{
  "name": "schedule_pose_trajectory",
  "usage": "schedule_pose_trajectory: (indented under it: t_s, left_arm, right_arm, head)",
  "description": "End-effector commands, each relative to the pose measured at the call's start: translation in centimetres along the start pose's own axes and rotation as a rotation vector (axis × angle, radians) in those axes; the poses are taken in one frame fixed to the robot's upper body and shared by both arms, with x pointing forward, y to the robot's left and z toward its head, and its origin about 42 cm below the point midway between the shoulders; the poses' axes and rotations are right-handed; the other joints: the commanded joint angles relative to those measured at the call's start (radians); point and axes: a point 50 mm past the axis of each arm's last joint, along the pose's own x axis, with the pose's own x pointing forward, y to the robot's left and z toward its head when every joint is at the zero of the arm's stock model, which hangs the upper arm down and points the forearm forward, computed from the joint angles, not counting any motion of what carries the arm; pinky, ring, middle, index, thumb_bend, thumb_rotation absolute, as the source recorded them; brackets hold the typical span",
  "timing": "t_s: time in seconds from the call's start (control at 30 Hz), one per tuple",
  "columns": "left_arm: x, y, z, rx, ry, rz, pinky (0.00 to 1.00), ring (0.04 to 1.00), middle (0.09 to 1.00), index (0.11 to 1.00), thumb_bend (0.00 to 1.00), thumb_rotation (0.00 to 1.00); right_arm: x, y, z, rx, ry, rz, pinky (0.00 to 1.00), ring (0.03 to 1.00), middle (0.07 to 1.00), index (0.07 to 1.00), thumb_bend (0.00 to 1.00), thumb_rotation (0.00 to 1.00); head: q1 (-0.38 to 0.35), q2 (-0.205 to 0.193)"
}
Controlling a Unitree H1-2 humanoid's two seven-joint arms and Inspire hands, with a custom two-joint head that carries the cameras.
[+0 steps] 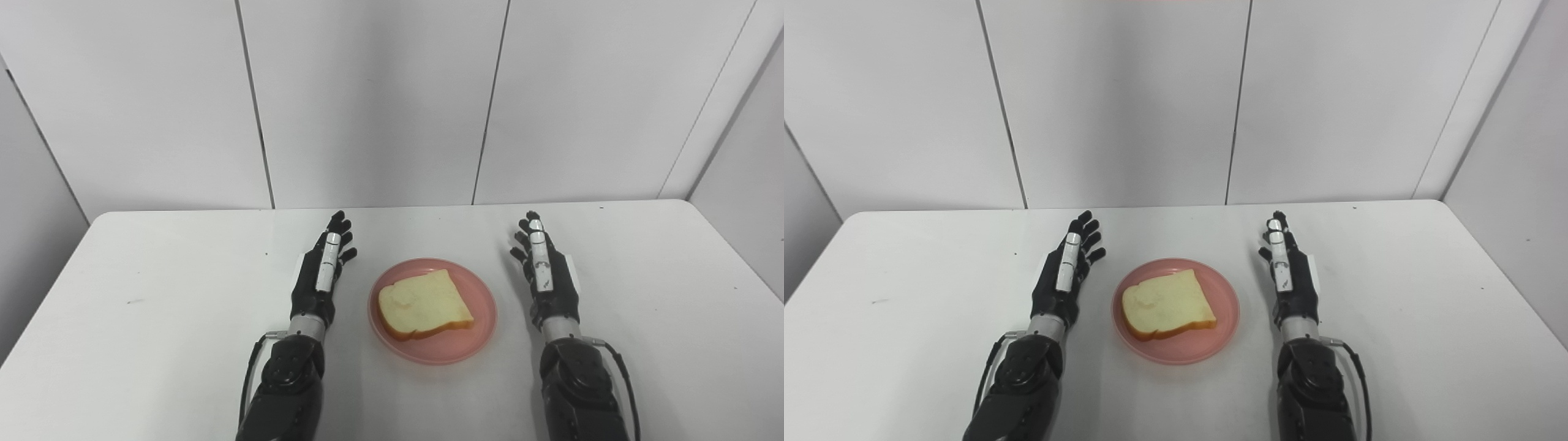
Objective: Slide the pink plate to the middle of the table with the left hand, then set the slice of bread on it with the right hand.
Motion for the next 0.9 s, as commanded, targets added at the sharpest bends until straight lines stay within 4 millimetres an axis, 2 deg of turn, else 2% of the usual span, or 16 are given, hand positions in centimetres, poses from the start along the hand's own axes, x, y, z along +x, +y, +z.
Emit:
schedule_pose_trajectory:
  t_s: [0.0,0.2,0.33,0.63,0.73,0.87]
  left_arm:
    - [-1.0,0.4,-2.0,-0.004,0.106,0.029,0.89,0.948,0.935,0.89,0.72,0.92]
    - [-1.4,-0.2,-2.1,0.006,0.107,0.033,0.94,0.99,0.963,0.906,0.74,0.92]
    - [-1.5,-0.6,-2.3,0.025,0.095,0.031,1.0,1.0,0.996,0.972,0.77,0.96]
    - [-1.7,-2.0,-2.1,0.021,0.062,0.048,1.0,1.0,1.0,1.0,0.75,0.93]
    - [-1.8,-2.1,-1.9,0.027,0.055,0.055,1.0,1.0,1.0,1.0,0.71,0.93]
    - [-1.8,-2.1,-1.8,0.03,0.053,0.06,1.0,1.0,1.0,1.0,0.71,0.93]
  right_arm:
    - [0.5,1.1,1.6,0.015,-0.06,0.009,0.88,0.915,0.926,0.918,0.77,0.95]
    - [0.1,1.0,1.2,0.031,-0.057,0.013,0.89,0.919,0.924,0.903,0.75,0.93]
    - [0.2,0.5,1.2,-0.017,-0.061,0.025,0.88,0.91,0.93,0.878,0.75,0.96]
    - [0.3,0.1,1.5,-0.083,-0.066,0.038,0.86,0.898,0.921,0.874,0.74,0.99]
    - [0.3,0.2,1.4,-0.08,-0.06,0.039,0.86,0.897,0.919,0.873,0.76,0.98]
    - [0.3,0.2,1.4,-0.084,-0.057,0.041,0.86,0.895,0.92,0.878,0.75,0.98]
  head:
    - [0.001,0.001]
    - [0.0,0.001]
    - [-0.004,0.001]
    - [0.001,0.002]
    - [0.0,0.003]
    - [0.001,0.003]
